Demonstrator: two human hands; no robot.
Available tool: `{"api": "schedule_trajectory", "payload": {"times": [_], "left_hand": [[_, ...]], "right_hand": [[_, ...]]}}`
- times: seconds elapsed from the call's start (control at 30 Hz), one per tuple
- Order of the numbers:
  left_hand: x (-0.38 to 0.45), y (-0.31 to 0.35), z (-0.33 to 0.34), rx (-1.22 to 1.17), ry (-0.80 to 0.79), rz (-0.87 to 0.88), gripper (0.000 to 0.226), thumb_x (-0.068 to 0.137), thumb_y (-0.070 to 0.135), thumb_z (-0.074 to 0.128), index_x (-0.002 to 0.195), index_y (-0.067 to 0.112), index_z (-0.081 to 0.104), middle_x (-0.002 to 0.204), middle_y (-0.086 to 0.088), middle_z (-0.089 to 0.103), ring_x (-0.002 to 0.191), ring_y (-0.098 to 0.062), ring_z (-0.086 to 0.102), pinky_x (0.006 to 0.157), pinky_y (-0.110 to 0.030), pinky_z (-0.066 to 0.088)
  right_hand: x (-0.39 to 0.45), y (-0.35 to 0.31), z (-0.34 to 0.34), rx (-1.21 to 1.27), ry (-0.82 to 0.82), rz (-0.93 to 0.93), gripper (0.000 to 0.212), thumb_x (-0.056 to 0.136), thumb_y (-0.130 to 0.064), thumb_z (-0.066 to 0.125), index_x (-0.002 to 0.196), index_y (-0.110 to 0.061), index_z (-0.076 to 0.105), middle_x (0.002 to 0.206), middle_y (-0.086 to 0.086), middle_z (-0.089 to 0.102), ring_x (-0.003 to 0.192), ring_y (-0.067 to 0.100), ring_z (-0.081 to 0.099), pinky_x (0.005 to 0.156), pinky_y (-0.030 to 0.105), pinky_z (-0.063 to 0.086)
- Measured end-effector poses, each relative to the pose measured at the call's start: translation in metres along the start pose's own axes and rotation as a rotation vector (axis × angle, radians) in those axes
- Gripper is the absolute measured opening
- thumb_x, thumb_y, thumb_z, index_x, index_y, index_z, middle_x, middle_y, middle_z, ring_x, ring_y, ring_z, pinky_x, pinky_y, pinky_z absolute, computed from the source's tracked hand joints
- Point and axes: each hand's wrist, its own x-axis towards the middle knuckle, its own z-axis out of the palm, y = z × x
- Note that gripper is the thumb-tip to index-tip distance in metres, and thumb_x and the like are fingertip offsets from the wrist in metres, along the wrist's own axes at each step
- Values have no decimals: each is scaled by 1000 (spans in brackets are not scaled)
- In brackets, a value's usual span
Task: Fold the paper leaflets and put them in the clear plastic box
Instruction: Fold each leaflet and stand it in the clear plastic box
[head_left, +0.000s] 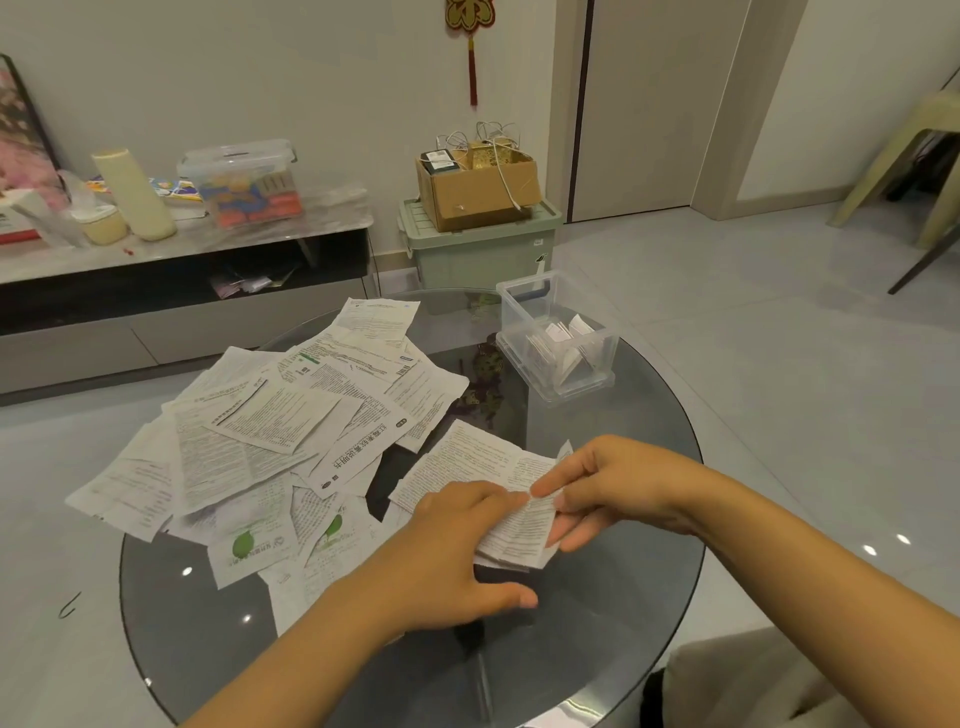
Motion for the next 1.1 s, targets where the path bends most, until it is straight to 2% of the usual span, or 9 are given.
{"api": "schedule_trajectory", "payload": {"times": [0.17, 0.27, 0.37, 0.5, 0.6, 0.7, 0.83, 0.97, 1.1], "left_hand": [[4, 2, 2, 74, 100, 36, 60, 84, 61, 43, 137, 35, 38, 126, 14, 48, 116, -8, 40, 98, -30, 34], [2, 2, -1, -16, 136, 30, 20, 95, 44, 37, 96, 33, 54, 92, 15, 53, 92, -9, 49, 79, -25, 37], [-1, 4, -6, -150, 154, -100, 30, 98, 40, 38, 70, 32, 44, 70, 14, 50, 68, 2, 50, 61, -13, 33], [-1, 2, -13, -299, 260, -232, 29, 98, 32, 43, 71, 27, 53, 60, 11, 47, 52, 6, 46, 52, -9, 34], [-1, -1, -17, -371, 315, -294, 18, 98, 27, 45, 111, 28, 56, 90, 14, 59, 70, 7, 53, 58, -3, 39], [-2, -5, -18, -391, 370, -352, 43, 95, 20, 50, 135, 28, 37, 121, 11, 52, 96, 0, 55, 68, -3, 40], [0, -17, -14, -350, 413, -424, 74, 89, 14, 59, 148, 25, 15, 144, 0, 37, 129, -18, 41, 104, -32, 39], [0, -28, -9, -244, 369, -429, 78, 87, 17, 63, 148, 27, 16, 142, 1, 29, 130, -14, 34, 97, -21, 31], [0, -35, -9, 13, 316, -437, 55, 88, 29, 60, 139, 34, 38, 146, 5, 24, 136, -16, 22, 111, -32, 19]], "right_hand": [[-6, -5, 2, 64, -59, -91, 34, 91, 7, 44, 121, -1, 57, 105, 19, 69, 82, 22, 71, 63, 23, 57], [-3, -3, 4, -141, 141, -195, 35, 87, -2, 54, 119, -17, 59, 105, 11, 70, 82, 21, 69, 58, 22, 54], [2, -2, 4, -241, 281, -285, 34, 85, -7, 59, 111, -28, 63, 107, -2, 67, 94, 16, 65, 70, 19, 52], [14, 1, 6, -465, 436, -393, 39, 83, -13, 63, 117, -32, 61, 114, -16, 57, 96, 0, 52, 74, 4, 40], [26, 3, 12, -515, 493, -443, 51, 84, -13, 63, 130, -30, 50, 126, -7, 49, 111, 4, 44, 90, 15, 36], [36, 2, 21, -532, 462, -473, 70, 85, -14, 62, 145, -31, 30, 139, -3, 38, 127, 12, 38, 100, 21, 35], [45, 2, 35, -650, 420, -469, 87, 85, -17, 62, 149, -38, 8, 154, -3, 12, 140, 18, 17, 103, 24, 29], [50, 4, 46, -884, 410, -495, 62, 87, -22, 57, 143, -34, 32, 152, -2, 18, 137, 18, 15, 111, 31, 17], [53, 5, 51, -980, 330, -465, 37, 92, -30, 51, 129, -27, 56, 132, -7, 48, 121, 14, 36, 103, 27, 30]]}}
